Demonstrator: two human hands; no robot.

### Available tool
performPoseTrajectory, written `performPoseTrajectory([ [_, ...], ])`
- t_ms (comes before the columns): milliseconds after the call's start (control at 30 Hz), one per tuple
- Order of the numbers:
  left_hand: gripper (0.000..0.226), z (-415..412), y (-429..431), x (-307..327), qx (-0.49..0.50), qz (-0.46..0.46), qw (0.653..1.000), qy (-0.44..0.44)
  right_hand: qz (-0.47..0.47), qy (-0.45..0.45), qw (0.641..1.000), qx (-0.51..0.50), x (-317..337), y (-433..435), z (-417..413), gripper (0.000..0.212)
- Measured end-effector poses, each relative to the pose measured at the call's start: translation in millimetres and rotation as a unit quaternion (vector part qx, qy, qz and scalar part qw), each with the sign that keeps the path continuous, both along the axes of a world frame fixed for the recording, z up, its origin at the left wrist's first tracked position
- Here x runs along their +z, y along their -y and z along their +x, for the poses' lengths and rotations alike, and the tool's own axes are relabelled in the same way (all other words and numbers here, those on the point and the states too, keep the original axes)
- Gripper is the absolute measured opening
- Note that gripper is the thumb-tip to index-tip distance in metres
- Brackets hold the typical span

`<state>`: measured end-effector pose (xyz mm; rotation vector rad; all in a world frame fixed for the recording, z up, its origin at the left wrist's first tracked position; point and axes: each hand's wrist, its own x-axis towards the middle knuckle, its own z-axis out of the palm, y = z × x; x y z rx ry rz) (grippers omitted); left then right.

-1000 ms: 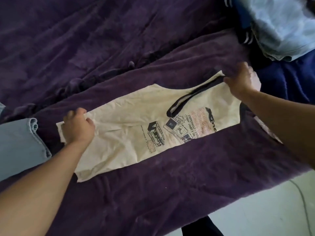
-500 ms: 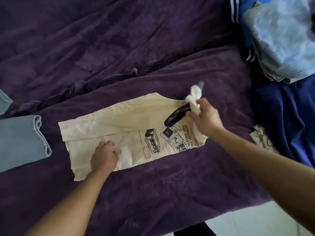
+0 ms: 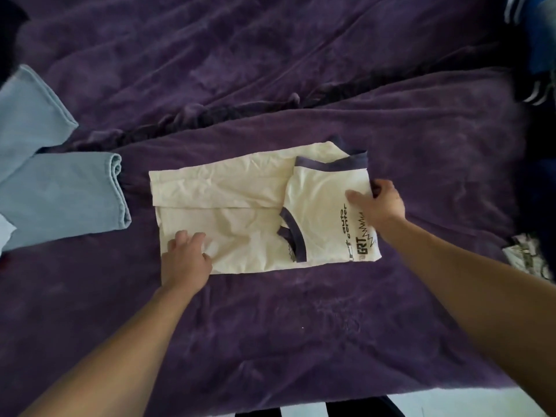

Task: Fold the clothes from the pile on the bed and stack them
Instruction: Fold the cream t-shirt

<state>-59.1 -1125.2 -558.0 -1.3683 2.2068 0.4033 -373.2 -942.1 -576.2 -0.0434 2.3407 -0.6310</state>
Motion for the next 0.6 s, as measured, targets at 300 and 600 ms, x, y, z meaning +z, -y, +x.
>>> performPoseTrajectory([
  [300, 0.037, 38.9, 22.4, -4.3, 0.022, 0.042, 0.996, -0.082, -0.092, -0.009, 0.996, 0.009, 45.5, 33.3, 47.1, 0.051],
  [600, 0.032, 126.7, 87.7, 33.5, 0.061, 0.069, 0.986, -0.137, -0.121, -0.055, 0.983, 0.125, 94.4, 166.8, 202.7, 0.035],
])
